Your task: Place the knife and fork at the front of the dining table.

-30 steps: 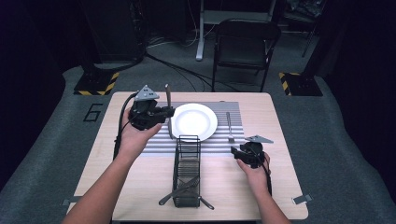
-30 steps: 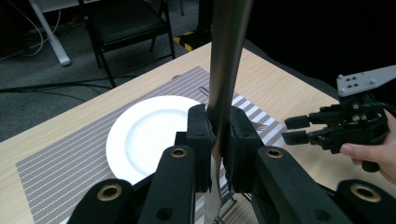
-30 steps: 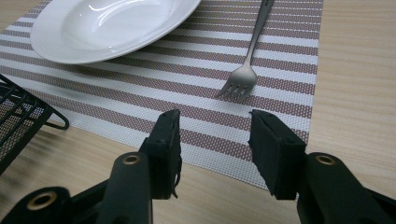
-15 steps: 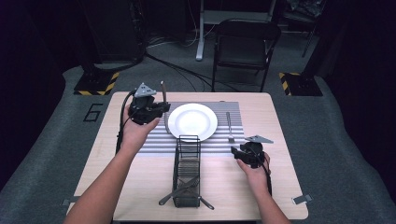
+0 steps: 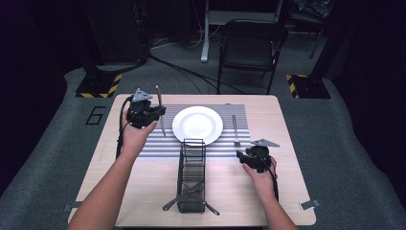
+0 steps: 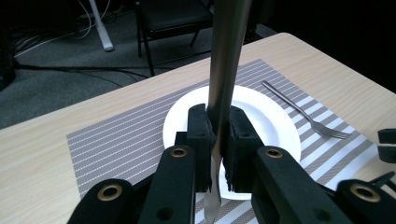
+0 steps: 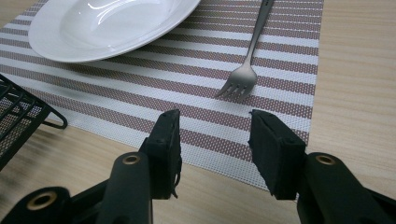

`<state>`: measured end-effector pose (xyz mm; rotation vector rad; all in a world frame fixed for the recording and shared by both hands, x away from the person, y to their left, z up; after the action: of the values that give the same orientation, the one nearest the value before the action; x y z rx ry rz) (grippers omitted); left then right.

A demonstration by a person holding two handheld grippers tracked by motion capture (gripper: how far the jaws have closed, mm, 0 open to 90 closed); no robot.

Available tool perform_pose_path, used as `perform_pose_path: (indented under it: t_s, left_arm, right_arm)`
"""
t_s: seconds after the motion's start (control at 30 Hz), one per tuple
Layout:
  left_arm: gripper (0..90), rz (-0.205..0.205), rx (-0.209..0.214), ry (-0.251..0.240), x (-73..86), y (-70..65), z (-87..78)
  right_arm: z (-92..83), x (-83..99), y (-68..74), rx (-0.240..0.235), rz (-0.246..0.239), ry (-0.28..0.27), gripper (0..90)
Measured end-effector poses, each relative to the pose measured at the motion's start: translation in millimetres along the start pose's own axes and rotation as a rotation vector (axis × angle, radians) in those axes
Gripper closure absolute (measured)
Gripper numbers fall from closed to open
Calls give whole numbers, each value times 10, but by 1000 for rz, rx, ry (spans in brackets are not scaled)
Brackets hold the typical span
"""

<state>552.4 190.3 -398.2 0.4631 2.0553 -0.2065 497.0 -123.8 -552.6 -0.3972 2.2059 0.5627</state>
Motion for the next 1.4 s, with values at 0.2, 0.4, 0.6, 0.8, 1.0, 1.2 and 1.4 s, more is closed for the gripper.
perform_pose_path:
  t_s: [0.2,0.4,0.6,0.8,1.0,1.2,1.4]
  left_arm:
    - [820,-21,-22,22,146,124,66]
    - [820,-49,-35,51,322,208,140]
    - [820,-67,-56,81,505,302,197]
    - [820,-87,-68,99,617,385,244]
    - [821,-95,-80,100,677,425,288]
    - [821,-107,-72,107,739,429,357]
    - [821,-100,-78,98,732,415,421]
  right_arm:
    - [6,1,-3,-1,-6,1,530]
    - [7,3,-2,-1,-5,2,530]
    - [9,7,6,-1,-2,2,530]
    - [12,6,5,-1,-4,2,530]
    - [15,9,5,-2,-2,2,530]
    - [12,11,2,-3,1,3,530]
    - [15,15,-4,-3,-2,4,530]
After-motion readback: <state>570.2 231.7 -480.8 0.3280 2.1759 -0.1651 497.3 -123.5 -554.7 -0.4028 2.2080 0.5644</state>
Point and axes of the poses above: each handheld gripper's, and its own axes: z roughly forward along the jaws, x roughly out of its underside, y roughly to its left, the point moved 10 cm from there along z, roughly forward along the jaws, and after that the axes turned 9 degrees about -x, right-handed, at the moved point
